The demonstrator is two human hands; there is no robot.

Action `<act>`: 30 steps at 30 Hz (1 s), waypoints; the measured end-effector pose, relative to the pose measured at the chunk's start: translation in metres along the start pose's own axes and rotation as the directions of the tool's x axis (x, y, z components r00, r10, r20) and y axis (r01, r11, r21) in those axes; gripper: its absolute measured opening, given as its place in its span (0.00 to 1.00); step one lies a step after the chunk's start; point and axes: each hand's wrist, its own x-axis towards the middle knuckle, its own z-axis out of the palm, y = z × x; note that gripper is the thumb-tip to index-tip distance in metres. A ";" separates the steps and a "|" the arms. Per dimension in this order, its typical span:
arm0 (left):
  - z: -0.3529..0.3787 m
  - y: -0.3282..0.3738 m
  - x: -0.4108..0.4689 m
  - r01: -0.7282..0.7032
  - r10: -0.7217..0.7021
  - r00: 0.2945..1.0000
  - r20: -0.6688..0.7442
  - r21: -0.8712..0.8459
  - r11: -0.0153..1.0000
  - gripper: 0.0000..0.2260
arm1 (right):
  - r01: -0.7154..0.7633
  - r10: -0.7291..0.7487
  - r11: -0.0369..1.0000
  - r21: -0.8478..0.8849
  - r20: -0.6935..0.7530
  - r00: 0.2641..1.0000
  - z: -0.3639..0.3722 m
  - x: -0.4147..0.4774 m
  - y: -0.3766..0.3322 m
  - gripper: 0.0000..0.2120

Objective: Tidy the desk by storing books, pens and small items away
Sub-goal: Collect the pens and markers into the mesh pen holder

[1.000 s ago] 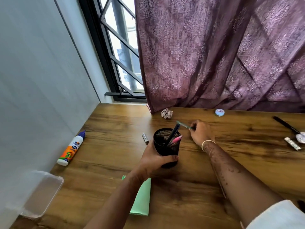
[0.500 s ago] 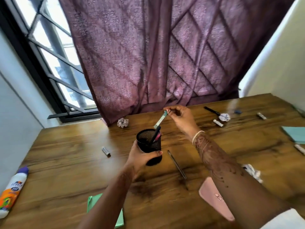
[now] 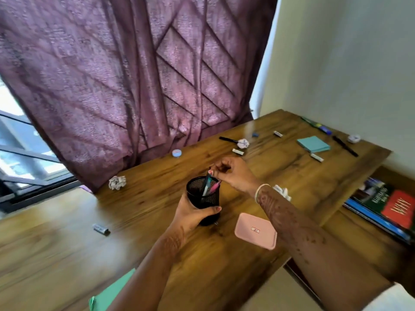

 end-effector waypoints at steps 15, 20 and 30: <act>0.005 0.007 0.033 -0.001 0.003 0.999 0.048 -0.054 0.999 0.37 | -0.513 0.398 0.845 -0.153 -0.461 0.793 -0.085 -0.057 0.090 0.04; -0.005 0.004 0.042 0.002 -0.004 1.000 -0.026 -0.049 0.999 0.39 | -0.518 0.386 0.732 -0.442 -0.357 0.850 -0.072 -0.058 0.090 0.07; -0.006 -0.002 0.035 0.020 -0.024 0.998 -0.053 -0.066 0.998 0.43 | -0.162 0.178 0.194 -0.968 -0.127 0.976 -0.041 -0.052 0.091 0.12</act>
